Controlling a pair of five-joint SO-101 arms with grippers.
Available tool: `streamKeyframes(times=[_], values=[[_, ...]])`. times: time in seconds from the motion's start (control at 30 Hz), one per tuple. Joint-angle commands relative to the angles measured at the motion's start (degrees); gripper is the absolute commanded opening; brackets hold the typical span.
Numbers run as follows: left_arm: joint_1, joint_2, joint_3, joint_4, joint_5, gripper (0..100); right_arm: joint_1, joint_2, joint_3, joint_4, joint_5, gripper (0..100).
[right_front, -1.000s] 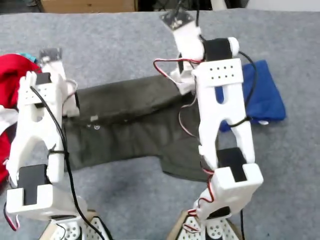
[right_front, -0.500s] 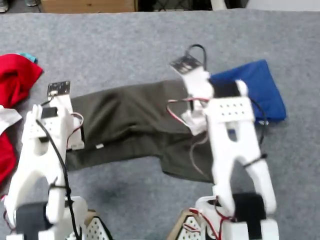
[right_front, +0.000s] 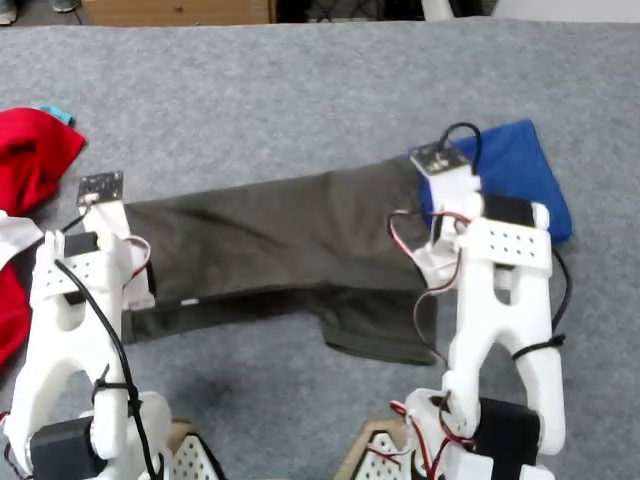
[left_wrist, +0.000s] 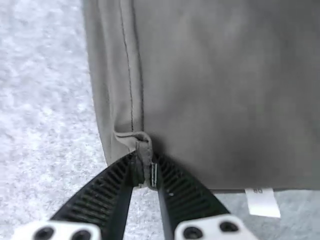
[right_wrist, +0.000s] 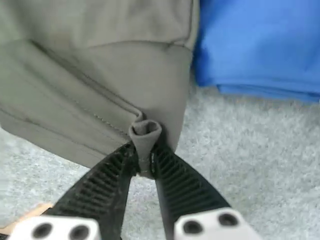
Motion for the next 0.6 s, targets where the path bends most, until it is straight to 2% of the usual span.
streamKeyframes(times=[0.0, 0.37, 0.5, 0.57], values=[[-0.31, -1.67, 1.71, -0.79, -2.11, 3, 1.32, -2.42, 1.71, -1.14, 1.58, 1.3], [-0.75, -1.67, 2.86, -0.44, -2.20, 4, 0.35, -2.42, 3.74, -0.88, 7.74, 1.4], [-1.71, -2.11, 2.51, 1.58, -1.05, 17, 0.35, -2.42, 3.47, 1.14, 11.34, 1.5], [-3.47, -2.11, 1.71, 3.08, 3.43, 23, 0.44, -2.42, 3.47, 1.67, 12.57, 2.5]])
